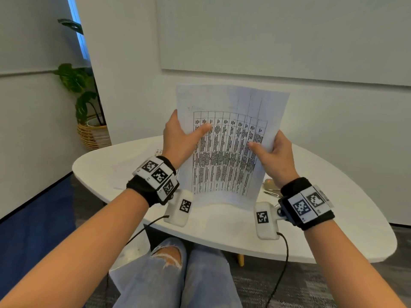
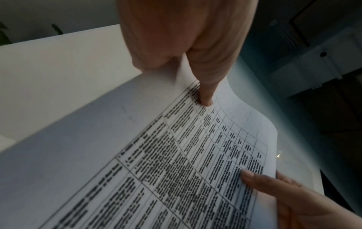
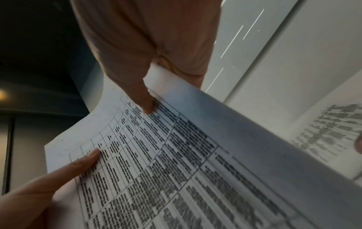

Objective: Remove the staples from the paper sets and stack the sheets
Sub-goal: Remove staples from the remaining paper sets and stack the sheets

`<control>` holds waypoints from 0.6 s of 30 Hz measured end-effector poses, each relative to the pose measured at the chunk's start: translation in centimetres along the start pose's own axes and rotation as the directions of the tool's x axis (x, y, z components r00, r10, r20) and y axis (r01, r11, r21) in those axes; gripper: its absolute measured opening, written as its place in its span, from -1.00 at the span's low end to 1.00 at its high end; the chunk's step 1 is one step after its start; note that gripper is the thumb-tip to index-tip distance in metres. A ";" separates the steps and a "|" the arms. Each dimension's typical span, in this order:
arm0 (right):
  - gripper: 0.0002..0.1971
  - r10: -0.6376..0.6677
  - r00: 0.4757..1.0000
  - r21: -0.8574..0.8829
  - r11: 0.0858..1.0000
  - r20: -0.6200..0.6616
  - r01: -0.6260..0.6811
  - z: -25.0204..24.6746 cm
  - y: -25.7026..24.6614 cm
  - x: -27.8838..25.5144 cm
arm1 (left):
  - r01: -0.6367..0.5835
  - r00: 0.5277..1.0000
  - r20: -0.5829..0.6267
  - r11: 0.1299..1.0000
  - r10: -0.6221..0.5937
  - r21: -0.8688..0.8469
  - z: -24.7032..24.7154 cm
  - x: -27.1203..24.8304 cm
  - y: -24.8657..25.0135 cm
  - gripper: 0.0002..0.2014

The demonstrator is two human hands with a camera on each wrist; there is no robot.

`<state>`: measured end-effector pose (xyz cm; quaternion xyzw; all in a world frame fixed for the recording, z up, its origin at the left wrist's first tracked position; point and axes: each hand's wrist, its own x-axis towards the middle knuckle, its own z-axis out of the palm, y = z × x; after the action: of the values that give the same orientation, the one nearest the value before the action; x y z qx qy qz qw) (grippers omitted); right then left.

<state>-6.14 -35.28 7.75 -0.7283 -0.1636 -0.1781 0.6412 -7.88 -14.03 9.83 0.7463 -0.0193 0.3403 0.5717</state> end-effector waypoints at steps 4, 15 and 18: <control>-0.64 0.112 0.992 -0.081 0.991 0.060 -0.107 0.4 1.8 -0.3 | 0.065 0.998 0.010 0.995 -0.066 0.077 0.3 -0.8 -2.2 -0.46; -0.85 0.211 0.973 -0.415 0.897 0.094 -0.154 -2.3 4.1 2.0 | 0.136 0.991 -0.038 0.953 -0.130 0.272 -1.6 0.6 -3.9 -0.41; -0.71 0.323 0.943 -0.748 0.645 0.083 -0.155 -4.9 6.4 3.3 | 0.108 0.993 -0.002 0.905 -0.117 0.411 -4.2 3.1 -3.4 -0.37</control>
<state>-0.52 -40.96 4.26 -0.9528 -0.0469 -0.0644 0.2930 -6.11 -8.14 9.08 0.8533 0.0891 0.2947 0.4209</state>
